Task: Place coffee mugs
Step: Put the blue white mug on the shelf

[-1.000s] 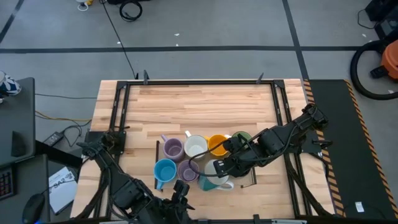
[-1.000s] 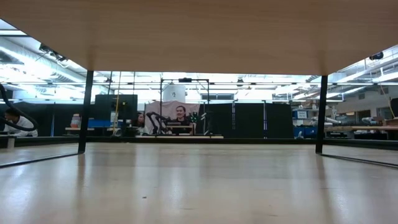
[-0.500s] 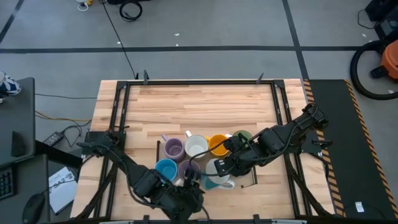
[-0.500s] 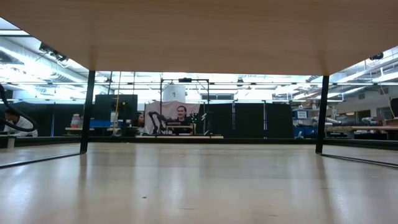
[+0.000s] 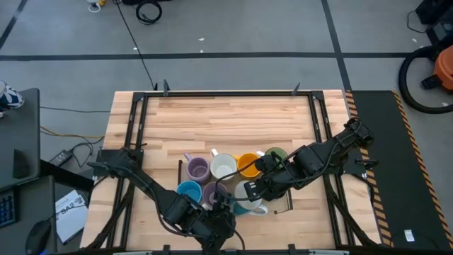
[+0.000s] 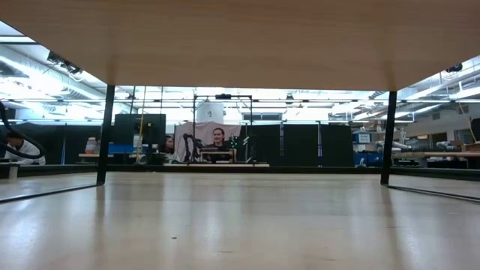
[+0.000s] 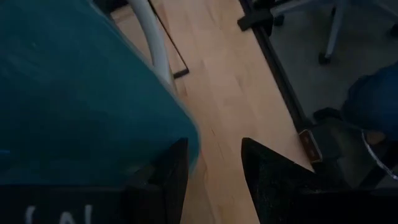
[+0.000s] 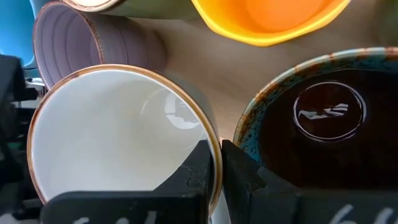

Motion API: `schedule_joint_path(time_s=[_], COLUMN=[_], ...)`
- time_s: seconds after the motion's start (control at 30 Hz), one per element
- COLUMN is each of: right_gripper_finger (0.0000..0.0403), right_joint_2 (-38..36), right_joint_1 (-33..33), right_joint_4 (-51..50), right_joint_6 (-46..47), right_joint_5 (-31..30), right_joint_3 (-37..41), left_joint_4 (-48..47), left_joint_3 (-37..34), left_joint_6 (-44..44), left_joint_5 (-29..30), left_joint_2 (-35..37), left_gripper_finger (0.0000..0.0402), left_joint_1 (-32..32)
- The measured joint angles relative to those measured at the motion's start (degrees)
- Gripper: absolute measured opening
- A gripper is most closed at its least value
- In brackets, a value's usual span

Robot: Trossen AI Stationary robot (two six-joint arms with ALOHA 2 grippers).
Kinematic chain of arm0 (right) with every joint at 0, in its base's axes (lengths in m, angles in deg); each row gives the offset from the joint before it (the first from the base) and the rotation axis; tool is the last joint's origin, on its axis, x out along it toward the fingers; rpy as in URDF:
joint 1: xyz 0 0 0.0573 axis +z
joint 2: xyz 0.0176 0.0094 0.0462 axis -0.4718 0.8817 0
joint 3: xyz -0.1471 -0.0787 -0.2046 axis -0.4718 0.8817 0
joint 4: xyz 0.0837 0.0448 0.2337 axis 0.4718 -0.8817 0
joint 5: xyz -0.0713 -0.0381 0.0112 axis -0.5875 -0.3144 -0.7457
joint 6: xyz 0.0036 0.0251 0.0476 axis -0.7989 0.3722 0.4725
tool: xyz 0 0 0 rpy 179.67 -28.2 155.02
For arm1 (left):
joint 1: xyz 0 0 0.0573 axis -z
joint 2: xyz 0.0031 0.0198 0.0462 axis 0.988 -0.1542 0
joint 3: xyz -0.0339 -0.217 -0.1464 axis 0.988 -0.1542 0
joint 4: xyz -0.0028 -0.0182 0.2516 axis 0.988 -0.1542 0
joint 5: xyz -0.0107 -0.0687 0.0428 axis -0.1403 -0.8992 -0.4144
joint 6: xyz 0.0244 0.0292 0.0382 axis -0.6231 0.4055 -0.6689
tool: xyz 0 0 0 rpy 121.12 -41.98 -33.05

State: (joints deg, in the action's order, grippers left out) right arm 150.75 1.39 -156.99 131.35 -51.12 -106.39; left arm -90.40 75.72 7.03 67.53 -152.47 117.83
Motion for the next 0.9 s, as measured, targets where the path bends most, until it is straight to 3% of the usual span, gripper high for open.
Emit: schedule_joint_path(time_s=[0.9], right_gripper_finger=[0.0033], right_joint_2=[0.1], right_joint_1=[0.0], right_joint_4=[0.5], right_joint_6=[0.0], right_joint_5=[0.0], right_joint_3=[0.1], left_joint_4=[0.0], left_joint_3=[-0.1], left_joint_6=[0.0], left_joint_5=[1.2], left_joint_2=[-0.1], left_gripper_finger=[0.0156], left_joint_1=[-0.6])
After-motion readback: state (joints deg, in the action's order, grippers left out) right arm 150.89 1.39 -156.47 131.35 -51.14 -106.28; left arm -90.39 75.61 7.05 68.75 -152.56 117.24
